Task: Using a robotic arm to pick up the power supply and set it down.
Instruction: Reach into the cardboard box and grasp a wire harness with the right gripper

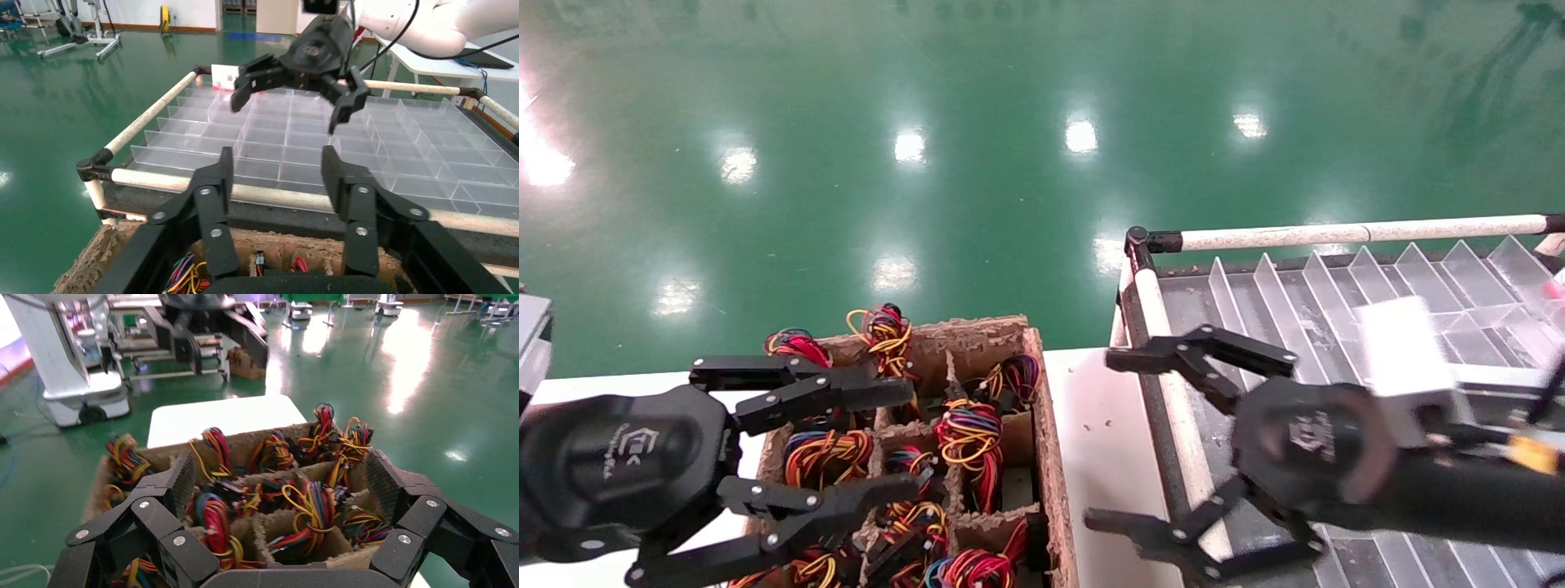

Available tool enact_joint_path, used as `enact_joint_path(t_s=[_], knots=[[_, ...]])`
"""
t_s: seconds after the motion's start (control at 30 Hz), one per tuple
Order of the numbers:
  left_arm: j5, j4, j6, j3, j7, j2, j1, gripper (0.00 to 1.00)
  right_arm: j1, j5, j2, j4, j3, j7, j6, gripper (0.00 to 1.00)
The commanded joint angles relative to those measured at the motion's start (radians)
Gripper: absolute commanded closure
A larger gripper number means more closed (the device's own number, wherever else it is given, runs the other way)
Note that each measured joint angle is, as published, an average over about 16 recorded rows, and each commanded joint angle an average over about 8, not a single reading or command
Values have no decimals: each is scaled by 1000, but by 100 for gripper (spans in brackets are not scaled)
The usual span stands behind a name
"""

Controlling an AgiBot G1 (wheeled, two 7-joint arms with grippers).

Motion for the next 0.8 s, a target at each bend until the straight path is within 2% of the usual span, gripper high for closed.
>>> enact_joint_path(t_s=[0.03, 0.17, 0.2, 0.27, 0.43, 0.47, 0.5, 0.53, 0.8], knots=[[0, 0, 0, 0, 0, 0, 0, 100, 15, -26, -18, -17, -11, -13, 4, 0], [0, 0, 0, 0, 0, 0, 0, 100, 74, -90, -83, -88, -50, -48, -5, 0], [0, 0, 0, 0, 0, 0, 0, 100, 89, -108, -101, -111, -61, -59, -8, 3], [0, 0, 0, 0, 0, 0, 0, 100, 119, -144, -137, -160, -84, -84, -15, 20], [0, 0, 0, 0, 0, 0, 0, 100, 190, -231, -232, -304, -141, -164, -35, 83], [0, 0, 0, 0, 0, 0, 0, 100, 203, -246, -251, -334, -151, -181, -40, 92], [0, 0, 0, 0, 0, 0, 0, 100, 215, -258, -268, -363, -161, -198, -44, 97], [0, 0, 0, 0, 0, 0, 0, 100, 227, -270, -286, -392, -170, -215, -47, 100], [0, 0, 0, 0, 0, 0, 0, 100, 302, -331, -394, -607, -219, -348, -54, 100]])
